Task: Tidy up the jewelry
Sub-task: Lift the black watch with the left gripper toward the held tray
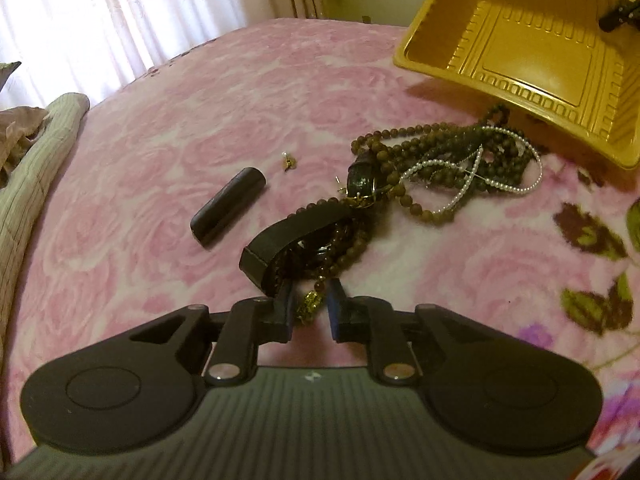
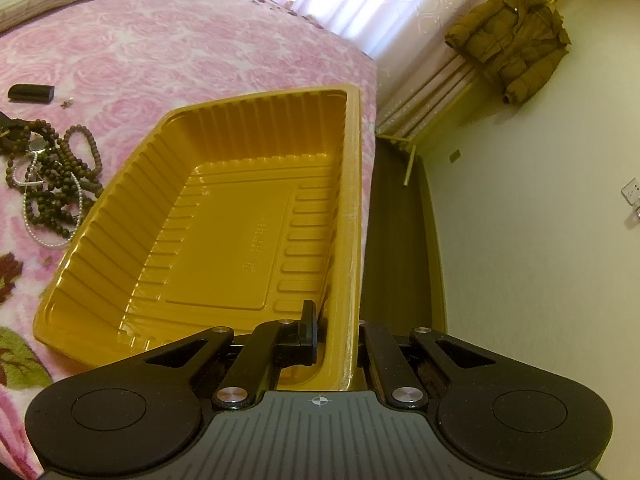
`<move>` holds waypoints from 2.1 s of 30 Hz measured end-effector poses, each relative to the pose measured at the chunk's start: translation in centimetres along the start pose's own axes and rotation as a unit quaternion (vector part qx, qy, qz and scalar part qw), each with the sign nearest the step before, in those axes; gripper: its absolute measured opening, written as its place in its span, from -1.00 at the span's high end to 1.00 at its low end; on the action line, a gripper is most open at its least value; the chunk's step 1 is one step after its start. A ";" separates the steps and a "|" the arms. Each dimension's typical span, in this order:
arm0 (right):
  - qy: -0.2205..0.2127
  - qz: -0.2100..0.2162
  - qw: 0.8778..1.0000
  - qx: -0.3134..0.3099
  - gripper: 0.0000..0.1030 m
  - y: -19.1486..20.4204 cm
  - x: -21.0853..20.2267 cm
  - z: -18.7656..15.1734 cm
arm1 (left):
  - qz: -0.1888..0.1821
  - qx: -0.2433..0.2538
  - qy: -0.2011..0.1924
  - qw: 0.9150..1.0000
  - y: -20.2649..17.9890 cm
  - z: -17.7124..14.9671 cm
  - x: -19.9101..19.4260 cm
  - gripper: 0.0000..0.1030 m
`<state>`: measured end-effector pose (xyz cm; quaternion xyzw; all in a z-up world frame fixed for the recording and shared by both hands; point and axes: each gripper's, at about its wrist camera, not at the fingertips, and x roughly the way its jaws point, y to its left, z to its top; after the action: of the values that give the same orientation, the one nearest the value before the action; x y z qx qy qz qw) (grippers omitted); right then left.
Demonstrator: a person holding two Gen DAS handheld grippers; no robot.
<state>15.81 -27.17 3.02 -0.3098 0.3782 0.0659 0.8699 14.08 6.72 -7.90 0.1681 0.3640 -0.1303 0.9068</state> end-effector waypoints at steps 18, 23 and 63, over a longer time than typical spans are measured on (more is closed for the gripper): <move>-0.004 0.003 1.000 0.000 0.93 0.2 -0.4 -0.4 | -0.083 -0.007 -0.040 0.996 -2.9 4.6 -7.9 0.90; -0.007 0.006 1.000 0.000 0.93 0.2 -0.6 -0.7 | -0.073 -0.052 -0.061 0.994 -0.5 6.2 -8.8 0.90; -0.010 0.009 1.000 0.009 0.93 -0.3 -0.7 -1.2 | -0.085 0.000 0.016 0.996 -1.7 0.4 -6.1 0.65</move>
<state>14.68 -28.06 2.99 -0.2978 0.3727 0.0740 0.8758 9.44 5.68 -3.73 0.1380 0.3914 -0.2045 0.8865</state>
